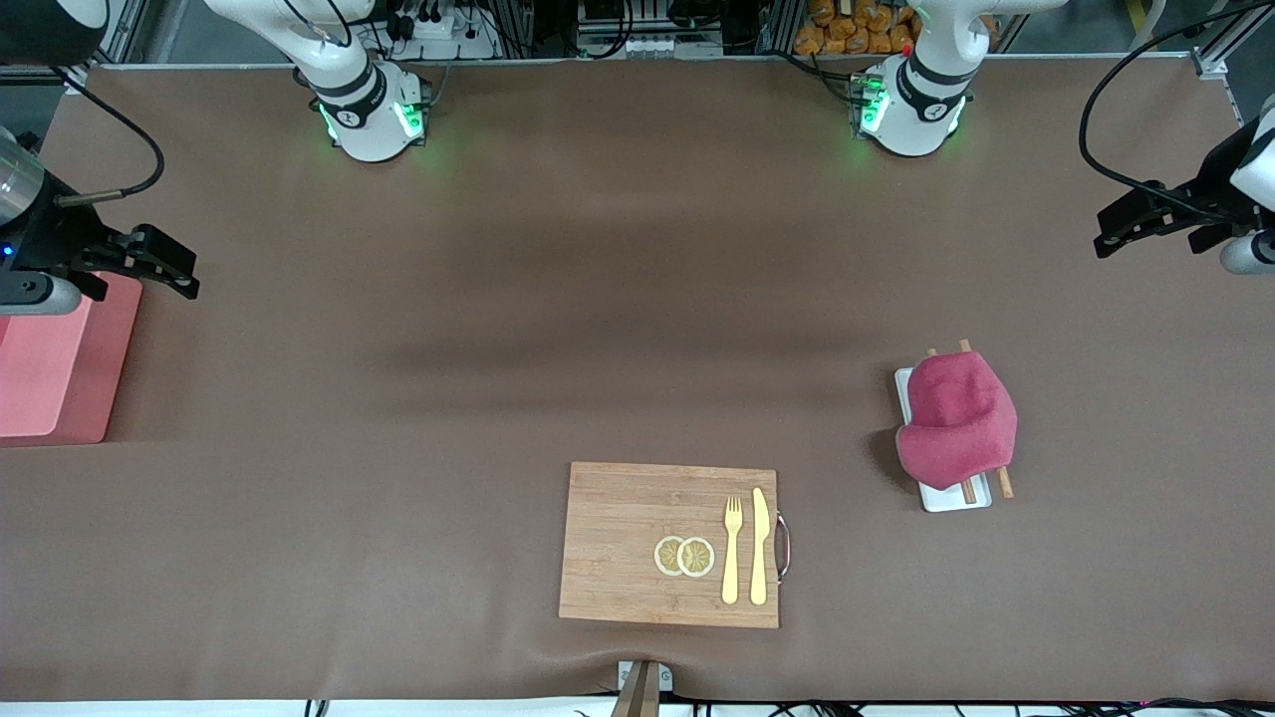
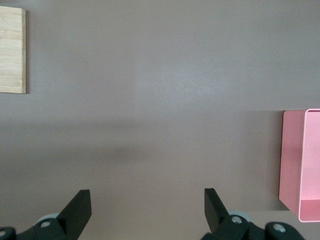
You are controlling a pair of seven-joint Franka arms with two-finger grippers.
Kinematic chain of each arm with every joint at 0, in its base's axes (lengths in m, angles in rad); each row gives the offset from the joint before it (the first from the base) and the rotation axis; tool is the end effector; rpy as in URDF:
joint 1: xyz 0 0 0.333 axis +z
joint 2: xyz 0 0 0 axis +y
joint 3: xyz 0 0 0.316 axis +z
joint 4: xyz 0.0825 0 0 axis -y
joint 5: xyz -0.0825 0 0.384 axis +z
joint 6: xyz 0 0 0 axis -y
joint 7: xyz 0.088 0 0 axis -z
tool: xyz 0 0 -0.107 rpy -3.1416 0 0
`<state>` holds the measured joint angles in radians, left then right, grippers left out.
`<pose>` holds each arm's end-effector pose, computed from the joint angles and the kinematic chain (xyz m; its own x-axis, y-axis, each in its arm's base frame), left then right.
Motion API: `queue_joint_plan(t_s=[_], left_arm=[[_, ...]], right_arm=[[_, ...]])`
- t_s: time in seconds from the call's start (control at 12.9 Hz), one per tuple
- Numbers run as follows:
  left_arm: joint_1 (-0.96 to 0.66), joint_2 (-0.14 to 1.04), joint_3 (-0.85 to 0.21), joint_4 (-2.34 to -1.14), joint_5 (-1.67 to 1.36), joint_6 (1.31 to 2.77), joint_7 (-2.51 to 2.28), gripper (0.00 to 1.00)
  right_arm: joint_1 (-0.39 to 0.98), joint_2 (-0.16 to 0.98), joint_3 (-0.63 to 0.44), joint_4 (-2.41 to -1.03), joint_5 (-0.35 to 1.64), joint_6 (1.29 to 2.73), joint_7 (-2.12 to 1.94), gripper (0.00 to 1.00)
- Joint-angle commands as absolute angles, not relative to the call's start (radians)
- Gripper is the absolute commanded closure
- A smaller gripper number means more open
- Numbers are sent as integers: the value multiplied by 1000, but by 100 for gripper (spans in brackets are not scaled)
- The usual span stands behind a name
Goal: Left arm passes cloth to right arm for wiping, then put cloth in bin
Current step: 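Move the left gripper toward the pink cloth on the dish rack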
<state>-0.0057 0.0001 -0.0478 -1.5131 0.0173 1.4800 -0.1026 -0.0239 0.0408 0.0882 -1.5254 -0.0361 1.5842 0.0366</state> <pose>0.5449 -0.0272 0.6436 0.9982 0.0507 -0.0312 0.0500 -0.9985 -0.0206 0.5679 0.0317 0.6244 0.9994 0.0280 0.0193 0.0274 -0.9991 0.0318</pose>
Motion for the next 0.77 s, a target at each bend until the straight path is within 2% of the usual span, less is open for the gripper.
queue_joint_plan(t_s=[0.0,0.7], left_arm=[[-8,-9,-46,-1508,48,1453,-126,0],[15,72,-40,-1500,46,1489,-126,0]], right_arm=[[-29,49,91,-1511,-21,1572,52,0],[-28,51,91,-1512,-20,1574,54,0]])
